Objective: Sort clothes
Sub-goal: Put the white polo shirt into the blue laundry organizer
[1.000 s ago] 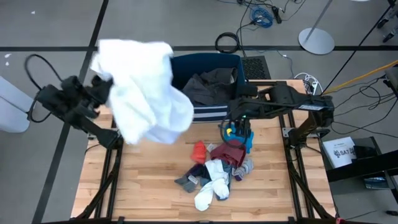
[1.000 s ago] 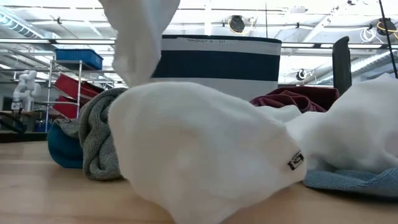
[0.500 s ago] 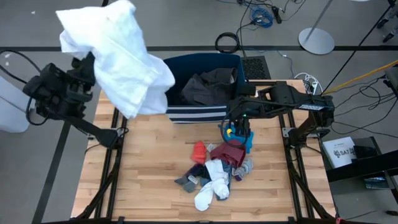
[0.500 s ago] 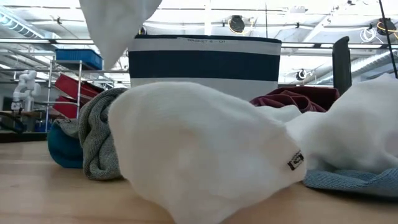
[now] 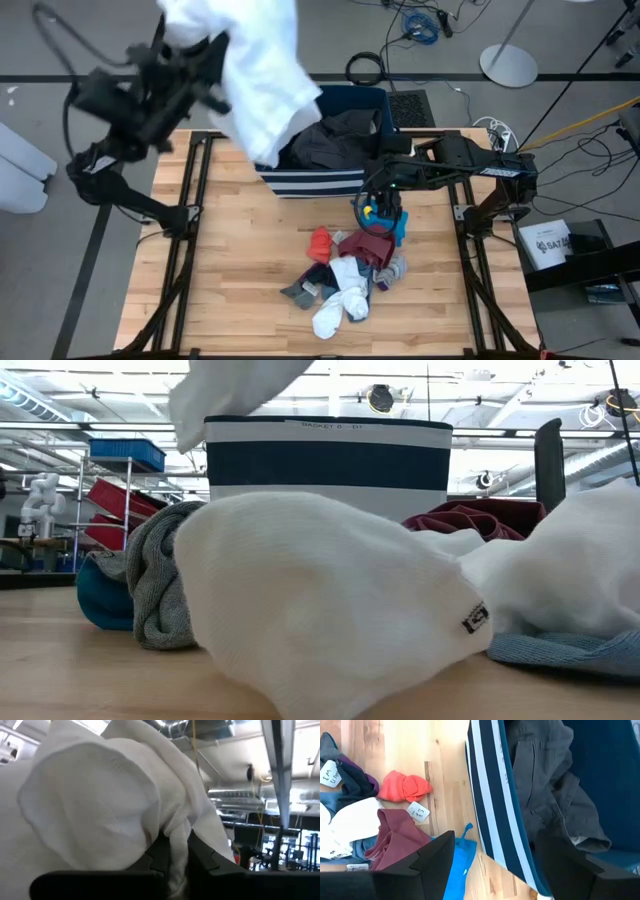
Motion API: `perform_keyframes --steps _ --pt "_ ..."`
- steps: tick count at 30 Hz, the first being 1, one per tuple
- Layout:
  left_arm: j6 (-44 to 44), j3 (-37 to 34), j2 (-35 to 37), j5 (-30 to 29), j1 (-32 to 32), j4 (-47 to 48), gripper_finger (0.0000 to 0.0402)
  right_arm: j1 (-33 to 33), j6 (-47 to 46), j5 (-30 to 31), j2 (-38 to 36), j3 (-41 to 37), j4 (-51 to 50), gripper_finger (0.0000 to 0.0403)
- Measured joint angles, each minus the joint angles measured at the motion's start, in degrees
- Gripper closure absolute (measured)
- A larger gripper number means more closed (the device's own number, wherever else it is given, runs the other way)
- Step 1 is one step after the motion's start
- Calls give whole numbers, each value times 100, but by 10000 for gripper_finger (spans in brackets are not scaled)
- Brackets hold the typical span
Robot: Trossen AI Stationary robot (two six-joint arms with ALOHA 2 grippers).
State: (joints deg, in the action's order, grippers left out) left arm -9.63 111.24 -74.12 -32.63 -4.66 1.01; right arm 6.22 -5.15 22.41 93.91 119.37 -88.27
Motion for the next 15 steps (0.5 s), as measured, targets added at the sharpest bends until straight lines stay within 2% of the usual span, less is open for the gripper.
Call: perform_keyframes --steps 4,7,15 --pt "1181 1059 -705 893 -942 623 367 0 -171 -1 0 0 -172 140" --pt "2175 1561 -1209 1717 -1606 896 367 0 -192 0 0 0 -177 140" --pt "4135 1733 -2307 3334 -2791 1229 367 159 -228 0 -10 0 -175 140"
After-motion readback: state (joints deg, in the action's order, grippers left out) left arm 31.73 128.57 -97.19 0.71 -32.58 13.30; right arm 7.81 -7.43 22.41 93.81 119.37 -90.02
